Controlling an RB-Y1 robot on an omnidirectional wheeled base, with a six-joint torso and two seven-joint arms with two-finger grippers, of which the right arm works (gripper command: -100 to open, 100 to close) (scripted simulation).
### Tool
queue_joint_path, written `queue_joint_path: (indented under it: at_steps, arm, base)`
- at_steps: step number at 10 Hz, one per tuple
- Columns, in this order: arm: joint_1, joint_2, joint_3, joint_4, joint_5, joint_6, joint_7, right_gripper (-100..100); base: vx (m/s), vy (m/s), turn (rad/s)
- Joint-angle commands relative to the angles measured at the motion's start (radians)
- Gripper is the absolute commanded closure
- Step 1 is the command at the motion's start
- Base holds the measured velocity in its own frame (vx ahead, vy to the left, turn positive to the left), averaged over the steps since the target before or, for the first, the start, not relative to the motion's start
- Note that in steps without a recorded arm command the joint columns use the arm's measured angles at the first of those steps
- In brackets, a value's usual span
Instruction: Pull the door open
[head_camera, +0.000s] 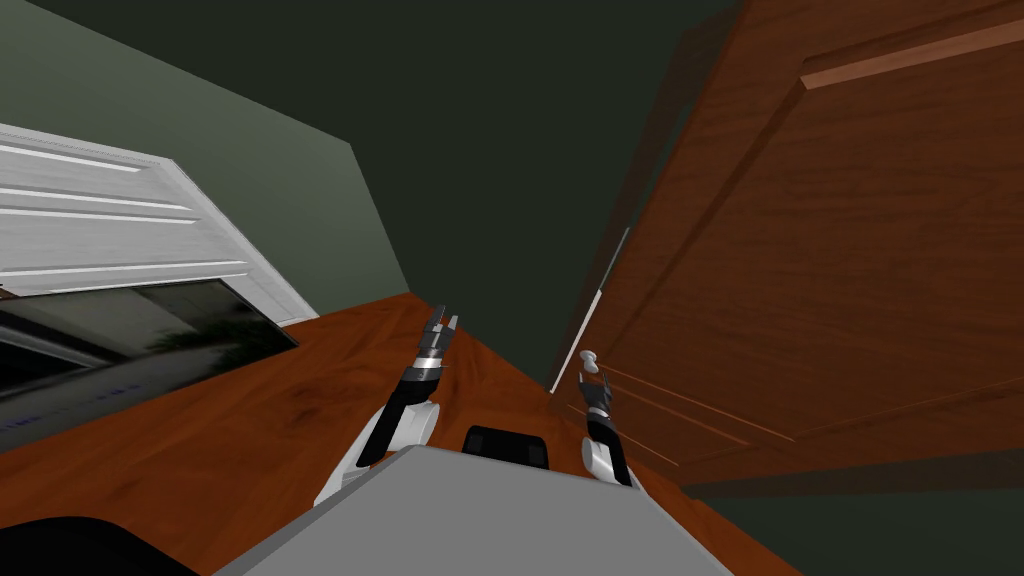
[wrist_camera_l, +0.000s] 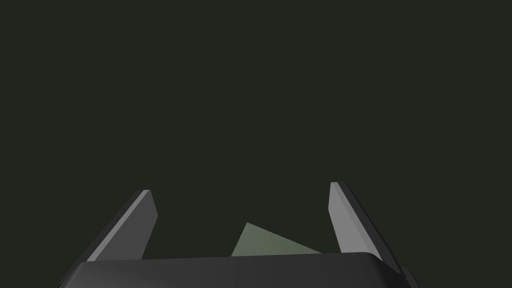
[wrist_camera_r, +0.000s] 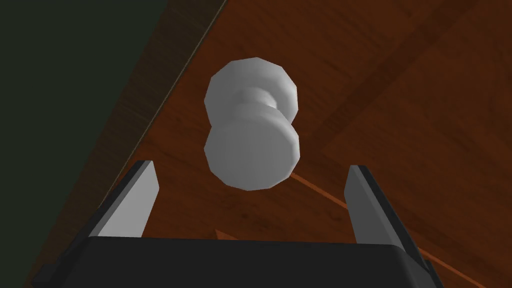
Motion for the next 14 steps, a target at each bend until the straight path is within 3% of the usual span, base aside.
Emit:
queue_joint_path:
  at_steps: [1,14]
  arm:
    - [-0.001,0.003,0.012,-0.005,-0.031,0.001,-0.050,-100]
    - [-0.002,0.018,0.066,-0.028,-0.167,0.009,-0.369,-100]
  base:
    - [-0.077,-0.015,0.062]
    - [-0.057,-0.013,0.040]
